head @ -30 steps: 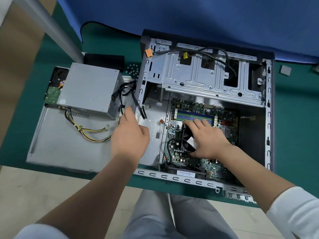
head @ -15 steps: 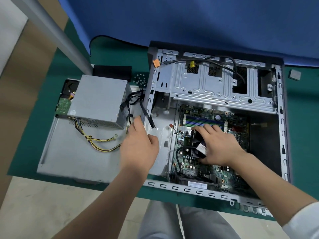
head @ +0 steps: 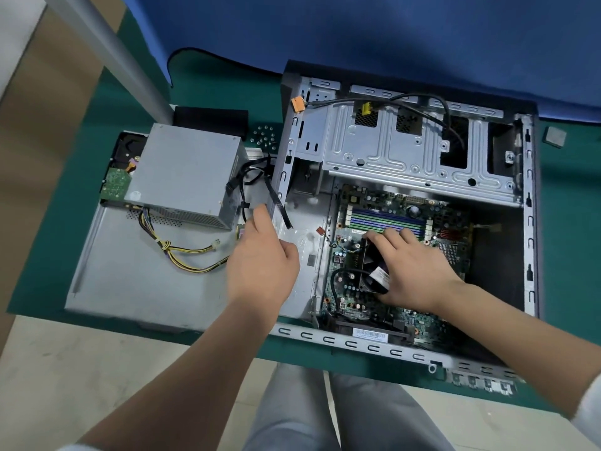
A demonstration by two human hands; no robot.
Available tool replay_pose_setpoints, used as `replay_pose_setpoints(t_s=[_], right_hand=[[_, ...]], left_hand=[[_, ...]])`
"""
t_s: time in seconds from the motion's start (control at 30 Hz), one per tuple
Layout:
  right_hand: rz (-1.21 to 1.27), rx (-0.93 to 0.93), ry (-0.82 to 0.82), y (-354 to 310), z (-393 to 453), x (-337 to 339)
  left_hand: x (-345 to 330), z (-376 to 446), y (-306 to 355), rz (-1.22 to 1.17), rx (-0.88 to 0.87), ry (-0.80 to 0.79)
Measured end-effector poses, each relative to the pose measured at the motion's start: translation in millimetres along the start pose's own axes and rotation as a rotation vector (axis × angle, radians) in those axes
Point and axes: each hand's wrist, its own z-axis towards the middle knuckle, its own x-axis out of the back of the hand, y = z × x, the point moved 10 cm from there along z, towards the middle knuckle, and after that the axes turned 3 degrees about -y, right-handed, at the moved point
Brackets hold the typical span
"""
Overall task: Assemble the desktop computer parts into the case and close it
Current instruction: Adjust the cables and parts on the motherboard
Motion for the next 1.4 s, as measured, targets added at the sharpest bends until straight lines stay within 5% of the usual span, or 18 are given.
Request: replay_pose_setpoints(t_s=[1.4], right_hand=[[0.059, -0.001, 0.019, -1, 10, -1]], left_hand=[[1, -2, 3, -0.008, -0.009, 0.011]])
